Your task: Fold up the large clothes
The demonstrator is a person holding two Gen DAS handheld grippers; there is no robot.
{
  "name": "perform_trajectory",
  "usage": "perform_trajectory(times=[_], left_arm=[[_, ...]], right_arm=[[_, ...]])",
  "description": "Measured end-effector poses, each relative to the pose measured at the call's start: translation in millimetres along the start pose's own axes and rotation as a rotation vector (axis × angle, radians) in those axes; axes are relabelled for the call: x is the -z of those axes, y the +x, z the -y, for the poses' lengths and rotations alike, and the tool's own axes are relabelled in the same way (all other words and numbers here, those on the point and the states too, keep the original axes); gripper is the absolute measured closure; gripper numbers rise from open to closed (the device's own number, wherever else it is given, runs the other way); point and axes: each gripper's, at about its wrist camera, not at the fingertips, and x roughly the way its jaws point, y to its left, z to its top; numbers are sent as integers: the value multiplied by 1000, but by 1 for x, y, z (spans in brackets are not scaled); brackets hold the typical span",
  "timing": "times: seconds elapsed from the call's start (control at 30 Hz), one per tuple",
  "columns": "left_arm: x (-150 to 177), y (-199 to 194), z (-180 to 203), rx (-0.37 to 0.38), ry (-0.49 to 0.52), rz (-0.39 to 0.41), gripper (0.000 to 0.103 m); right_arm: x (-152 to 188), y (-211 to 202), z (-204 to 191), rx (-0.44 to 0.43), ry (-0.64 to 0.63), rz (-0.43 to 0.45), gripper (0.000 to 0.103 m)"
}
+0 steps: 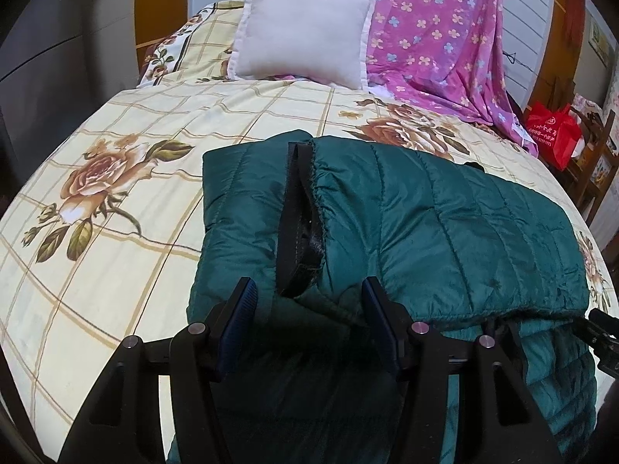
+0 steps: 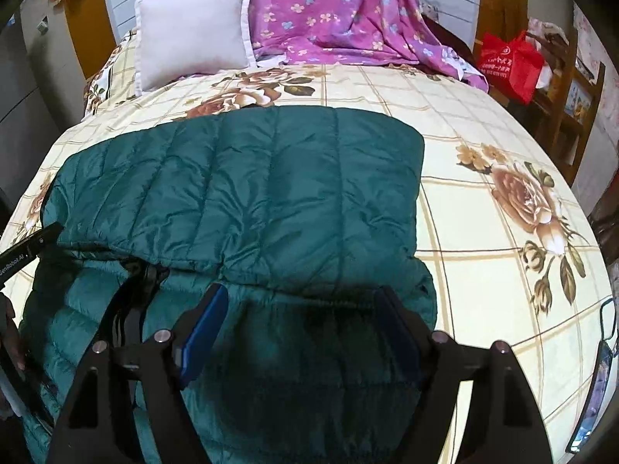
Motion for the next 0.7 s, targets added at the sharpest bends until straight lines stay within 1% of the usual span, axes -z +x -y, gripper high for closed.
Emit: perform_trajectory(times=[0.17, 0.37, 0.47, 0.57, 0.7], left_arm=[[1, -3, -2, 0, -2, 3, 66], [5, -6, -4, -7, 4, -14, 66], [10, -11, -2, -18, 15, -31, 66], [18, -20, -2, -34, 36, -48, 66], [40, -33, -11, -29, 37, -83, 66]], right_arm=[[2, -2, 4, 3, 14, -2, 22], [9, 8, 9, 27, 13, -42, 22], [15, 9, 15, 22, 24, -56, 22], [21, 7, 20, 27, 23, -62, 22], [31, 1, 26, 19, 18, -80, 22]])
